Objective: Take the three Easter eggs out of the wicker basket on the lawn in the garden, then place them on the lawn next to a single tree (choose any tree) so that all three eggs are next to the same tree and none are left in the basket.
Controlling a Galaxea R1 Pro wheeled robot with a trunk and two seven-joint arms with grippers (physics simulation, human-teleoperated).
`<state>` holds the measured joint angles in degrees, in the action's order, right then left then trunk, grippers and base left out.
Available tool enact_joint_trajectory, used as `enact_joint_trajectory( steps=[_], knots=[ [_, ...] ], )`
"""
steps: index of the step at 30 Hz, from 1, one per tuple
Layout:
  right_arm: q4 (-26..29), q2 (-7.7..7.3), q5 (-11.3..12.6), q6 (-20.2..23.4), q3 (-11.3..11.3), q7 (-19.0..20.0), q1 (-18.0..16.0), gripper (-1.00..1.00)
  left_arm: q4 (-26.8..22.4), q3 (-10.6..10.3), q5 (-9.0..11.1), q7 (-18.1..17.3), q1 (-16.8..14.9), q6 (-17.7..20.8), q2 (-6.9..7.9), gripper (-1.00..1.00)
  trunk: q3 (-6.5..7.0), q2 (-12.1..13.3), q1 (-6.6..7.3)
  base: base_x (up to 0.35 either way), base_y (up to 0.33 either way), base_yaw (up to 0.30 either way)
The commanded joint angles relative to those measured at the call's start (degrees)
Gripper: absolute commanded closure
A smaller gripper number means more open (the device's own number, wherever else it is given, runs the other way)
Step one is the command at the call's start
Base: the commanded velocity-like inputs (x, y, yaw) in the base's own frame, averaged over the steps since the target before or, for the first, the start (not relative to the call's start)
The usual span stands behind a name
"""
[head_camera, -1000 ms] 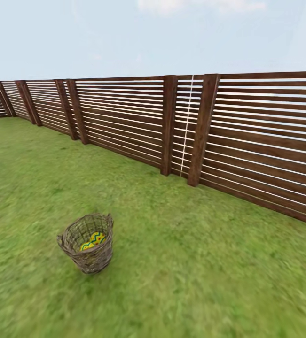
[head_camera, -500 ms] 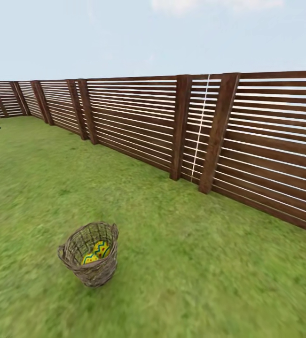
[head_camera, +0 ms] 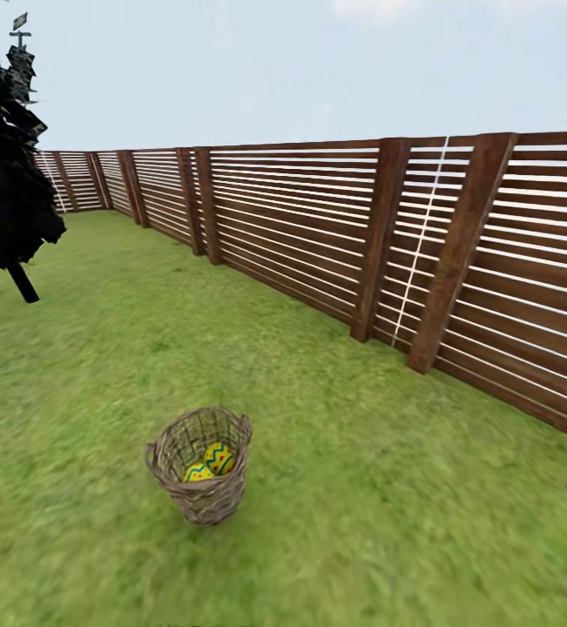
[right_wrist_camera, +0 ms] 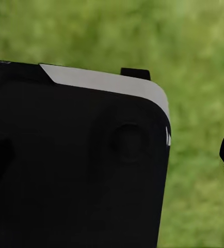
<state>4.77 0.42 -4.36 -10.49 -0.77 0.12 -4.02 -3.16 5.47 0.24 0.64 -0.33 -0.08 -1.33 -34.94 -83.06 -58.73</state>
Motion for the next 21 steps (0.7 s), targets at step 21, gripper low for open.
enact_joint_trajectory(
  steps=[21],
  knots=[
    [-0.11, 0.02, -0.75, -0.57, -0.28, -0.20, -0.02, -1.00, 0.00, 0.41, 0.02, 0.07, -0.03, -0.01, -0.08, -1.00, -0.05, -0.02, 0.00, 0.226, -0.167, 0.296]
  ],
)
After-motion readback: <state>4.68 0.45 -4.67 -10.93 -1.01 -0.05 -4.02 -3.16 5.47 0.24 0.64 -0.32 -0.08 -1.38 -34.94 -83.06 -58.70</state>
